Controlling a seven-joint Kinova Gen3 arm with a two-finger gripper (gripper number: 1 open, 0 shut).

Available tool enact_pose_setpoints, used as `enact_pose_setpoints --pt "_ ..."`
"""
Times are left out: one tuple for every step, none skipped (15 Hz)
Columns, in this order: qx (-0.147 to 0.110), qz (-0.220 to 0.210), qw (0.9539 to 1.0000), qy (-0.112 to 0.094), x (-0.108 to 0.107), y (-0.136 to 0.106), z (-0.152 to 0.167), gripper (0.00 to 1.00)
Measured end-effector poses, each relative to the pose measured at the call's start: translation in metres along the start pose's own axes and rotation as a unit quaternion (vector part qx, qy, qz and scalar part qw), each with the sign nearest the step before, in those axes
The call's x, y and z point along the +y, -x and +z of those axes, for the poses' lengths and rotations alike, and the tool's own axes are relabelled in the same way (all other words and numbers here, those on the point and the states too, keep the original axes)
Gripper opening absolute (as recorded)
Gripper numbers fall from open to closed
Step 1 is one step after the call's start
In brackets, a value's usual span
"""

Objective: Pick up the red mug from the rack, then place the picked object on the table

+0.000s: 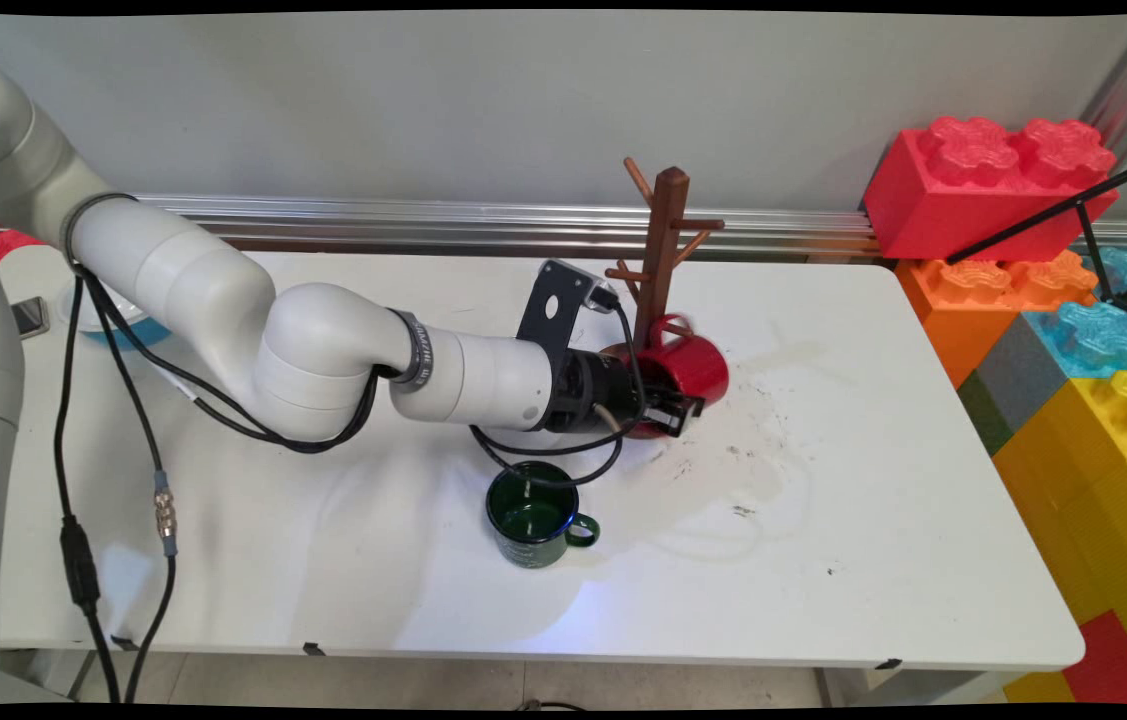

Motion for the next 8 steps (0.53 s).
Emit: enact_pose_setpoints --pt "0.0 -0.001 1.0 -0.002 -0.0005 0.0 -0.0005 0.0" --pt "0.0 -0.002 1.0 -0.003 -0.0008 -0.0002 -0.0007 0.0" --pt "0.0 -0.002 1.0 -0.003 -0.0011 -0.0003 -0.0009 0.0" --pt "0.0 -0.003 1.0 -0.005 -0.0014 -0.0004 -0.0014 0.0" --pt "0.0 -0.003 1.0 -0.005 -0.0015 -0.0006 -0.0017 0.0" --pt "0.0 -0.004 1.0 -0.006 -0.0018 -0.0007 -0.0025 0.0" --pt "0.0 -0.005 1.0 -0.007 -0.0019 -0.0008 -0.0031 0.0" --pt "-0.001 -0.005 1.0 -0.007 -0.0021 -0.0011 -0.0038 0.0"
